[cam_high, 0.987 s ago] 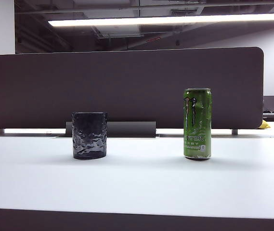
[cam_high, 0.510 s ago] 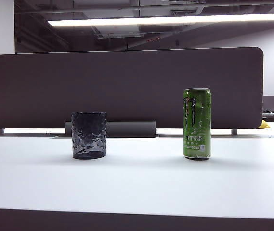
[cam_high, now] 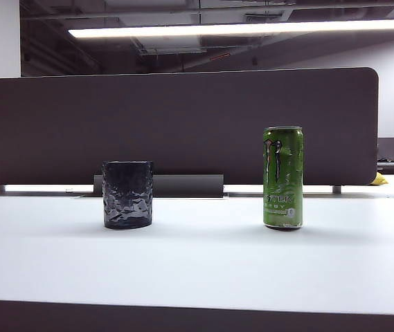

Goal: Pick up the metal can, pour some water into the cup, then place the can back on the table.

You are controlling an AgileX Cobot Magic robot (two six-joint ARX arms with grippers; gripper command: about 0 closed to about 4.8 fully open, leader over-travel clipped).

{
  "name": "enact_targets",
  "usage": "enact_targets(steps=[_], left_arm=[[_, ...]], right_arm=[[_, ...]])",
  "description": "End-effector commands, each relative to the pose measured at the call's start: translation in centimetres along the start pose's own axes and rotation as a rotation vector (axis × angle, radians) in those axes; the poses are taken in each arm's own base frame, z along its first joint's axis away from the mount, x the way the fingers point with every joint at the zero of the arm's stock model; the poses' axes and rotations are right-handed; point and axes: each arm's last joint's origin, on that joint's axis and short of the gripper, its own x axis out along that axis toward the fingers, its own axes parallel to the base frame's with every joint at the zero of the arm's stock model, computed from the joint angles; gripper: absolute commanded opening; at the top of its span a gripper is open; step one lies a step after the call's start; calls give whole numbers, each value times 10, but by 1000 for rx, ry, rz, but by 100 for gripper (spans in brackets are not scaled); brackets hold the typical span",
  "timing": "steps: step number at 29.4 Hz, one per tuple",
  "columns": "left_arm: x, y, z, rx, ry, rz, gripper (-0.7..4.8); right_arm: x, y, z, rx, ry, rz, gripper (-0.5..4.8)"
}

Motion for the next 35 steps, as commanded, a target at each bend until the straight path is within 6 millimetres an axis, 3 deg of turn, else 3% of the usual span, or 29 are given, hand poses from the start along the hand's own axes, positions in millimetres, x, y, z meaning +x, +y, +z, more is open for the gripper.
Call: enact_targets(steps=[1,4,7,17,18,22,25,31,35], left_arm=[[0,-3,2,1,-15,-26,-5],[0,-3,2,1,-15,-27,-5],[0,-3,2,1,-15,-27,-5],[0,-3,2,1,-15,-27,-5],[0,-3,2,1,-15,-27,-5],[0,-3,2,1,-15,-27,-5],[0,-3,2,1,-15,-27,-5],[0,-3,2,1,-15,-27,-5],[0,-3,2,1,-15,-27,-5]], right_arm=[[0,3,1,55,2,82,13],[-1,7,6,158,-18,196,13],[-4,11,19,151,-68,273,14],[-5,27,90,69,-150,301,61],[-2,27,96,52,-141,301,83],[22,27,111,32,-75,298,337],[49,29,109,-31,-80,327,478],[93,41,87,-121,-56,366,479],[136,48,49,-113,-15,411,479]])
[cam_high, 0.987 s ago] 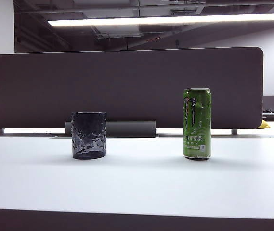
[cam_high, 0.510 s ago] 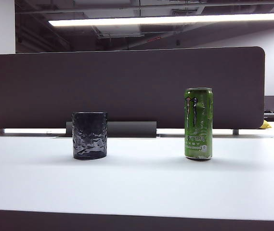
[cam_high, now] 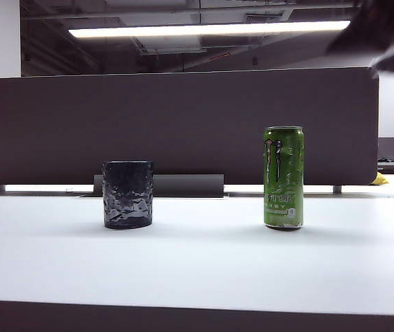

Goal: Pick up the metal can, pour some water into the cup, then place the can back on the table.

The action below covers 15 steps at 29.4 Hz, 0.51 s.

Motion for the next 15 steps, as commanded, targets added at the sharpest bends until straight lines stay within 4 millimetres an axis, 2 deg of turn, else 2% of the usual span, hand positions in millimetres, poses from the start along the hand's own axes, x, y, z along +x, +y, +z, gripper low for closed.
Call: enact_targets(steps=[1,8,11,15], left_arm=[[0,0,2,0,-14,1,-5],[0,0,2,0,-13,0,-5],[0,0,2,0,-14,1,-5],[0,0,2,0,-14,1,-5]], right_arm=[[23,-5,-15,-28,-64,23,479],[57,-14,-50,-13,-27,35,479],[71,-13,-56,-7,-5,39,479],[81,-12,-55,-8,-9,53,479]])
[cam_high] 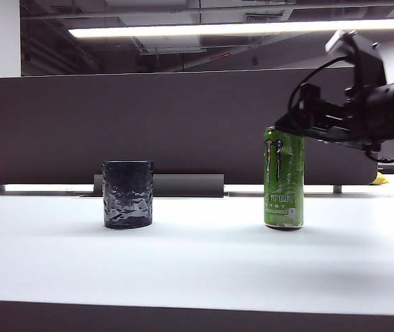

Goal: Pick up the metal can, pour some water into the cup, then place the can back on the table.

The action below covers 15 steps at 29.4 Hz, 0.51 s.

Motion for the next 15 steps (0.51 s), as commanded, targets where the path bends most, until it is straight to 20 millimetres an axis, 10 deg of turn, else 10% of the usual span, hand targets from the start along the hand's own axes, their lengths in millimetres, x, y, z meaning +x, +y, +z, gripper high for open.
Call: enact_targets(steps=[1,15], left_arm=[[0,0,2,0,-13,3,-5],[0,0,2,0,-14,1,-5]], right_arm=[[7,0,6,-13,-35,7,479],[31,-5,-5,-6,-10,19,479]])
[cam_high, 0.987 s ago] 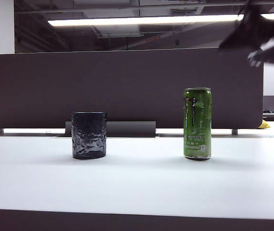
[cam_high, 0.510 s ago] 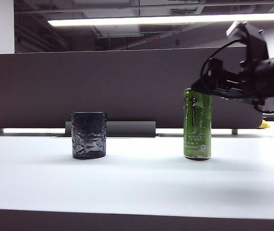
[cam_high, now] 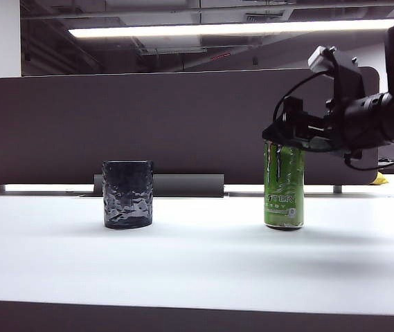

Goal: Pick up the metal can, pour some water into the cup, then place the can back on the table.

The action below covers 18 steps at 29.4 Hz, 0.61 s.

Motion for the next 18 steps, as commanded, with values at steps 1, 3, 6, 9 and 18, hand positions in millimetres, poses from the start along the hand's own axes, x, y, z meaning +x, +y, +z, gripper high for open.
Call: enact_targets(steps=[1,3,6,9,18], left_arm=[[0,0,2,0,-13,1,-5],[0,0,2,0,-13,1,-5],[0,0,2,0,-13,1,-5],[0,0,2,0,-13,1,-5],[0,0,2,0,-13,1,-5]], right_arm=[[5,-1,1,-8,-22,6,479],[8,-2,0,-5,-19,7,479],[10,-2,0,-5,-20,8,479],[12,-2,2,-3,-25,13,479],[22,2,4,6,11,50,479]])
